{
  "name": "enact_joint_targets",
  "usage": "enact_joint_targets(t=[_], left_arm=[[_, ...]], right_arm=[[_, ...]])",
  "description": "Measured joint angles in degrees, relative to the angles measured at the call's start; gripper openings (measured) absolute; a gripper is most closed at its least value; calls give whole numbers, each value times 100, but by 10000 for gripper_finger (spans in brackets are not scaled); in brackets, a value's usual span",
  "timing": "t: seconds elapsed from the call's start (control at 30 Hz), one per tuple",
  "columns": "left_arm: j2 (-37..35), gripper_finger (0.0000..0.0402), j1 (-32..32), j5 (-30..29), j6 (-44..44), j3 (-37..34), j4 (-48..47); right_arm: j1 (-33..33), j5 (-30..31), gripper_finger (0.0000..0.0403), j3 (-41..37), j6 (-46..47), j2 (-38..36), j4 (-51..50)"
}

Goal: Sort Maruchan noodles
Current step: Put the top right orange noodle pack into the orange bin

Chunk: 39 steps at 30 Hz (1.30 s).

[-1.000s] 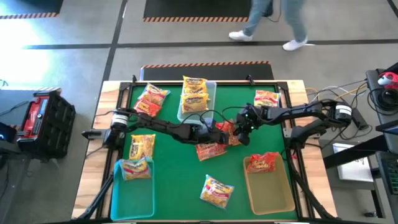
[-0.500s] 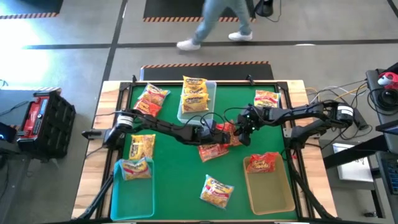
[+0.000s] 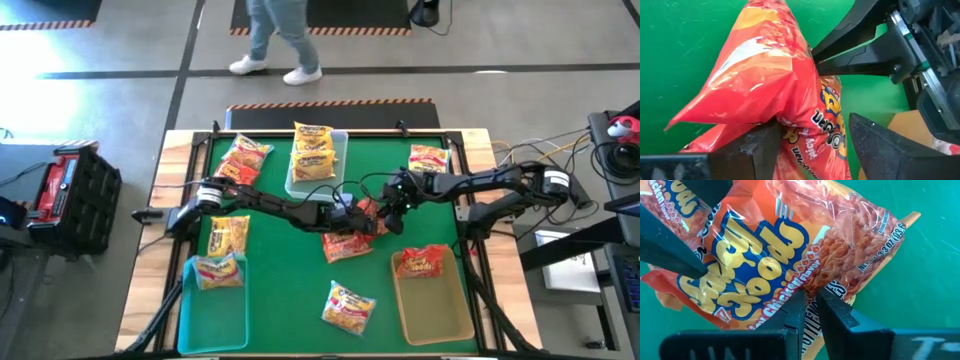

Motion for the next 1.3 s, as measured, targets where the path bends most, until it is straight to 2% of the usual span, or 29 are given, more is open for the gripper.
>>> enact_joint_targets(t=[0.23, 0.57, 0.83, 1.3], left_arm=[[-31, 250, -22, -20, -279, 7, -316], [-211, 254, -85, -75, -400, 2, -1045], [-106, 254, -30, -127, -194, -4, -622], [-102, 254, -26, -530, -245, -81, -705]], right_arm=[[4, -55, 44, 10, 4, 0, 26], [7, -57, 44, 14, -28, 0, 30], [6, -115, 44, 12, 206, 0, 349], [202, -159, 44, 7, 304, 4, 609]])
